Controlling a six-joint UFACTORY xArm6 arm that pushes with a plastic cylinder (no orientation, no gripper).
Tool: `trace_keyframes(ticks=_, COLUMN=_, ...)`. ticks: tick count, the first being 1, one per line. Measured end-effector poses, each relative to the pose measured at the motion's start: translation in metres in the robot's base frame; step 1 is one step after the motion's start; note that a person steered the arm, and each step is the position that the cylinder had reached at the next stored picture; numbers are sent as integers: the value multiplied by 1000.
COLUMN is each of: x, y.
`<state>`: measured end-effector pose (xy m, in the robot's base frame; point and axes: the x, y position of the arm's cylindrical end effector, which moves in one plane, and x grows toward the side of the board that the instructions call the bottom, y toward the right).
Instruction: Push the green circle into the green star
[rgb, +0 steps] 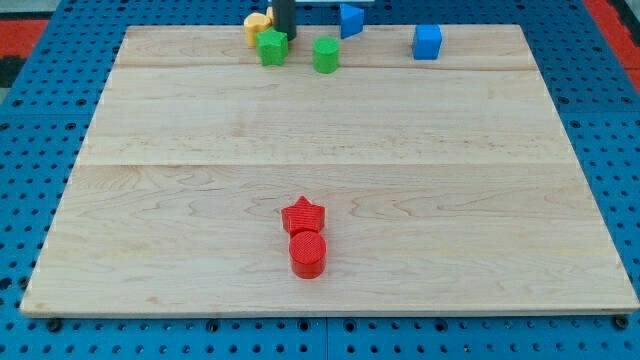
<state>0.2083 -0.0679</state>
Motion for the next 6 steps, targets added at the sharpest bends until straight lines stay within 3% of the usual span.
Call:
trace_keyframes(ticks=2, x=1, y=37)
trace_keyframes(ticks=5, x=46, y=150)
trace_keyframes(ticks=6, x=66, y=99)
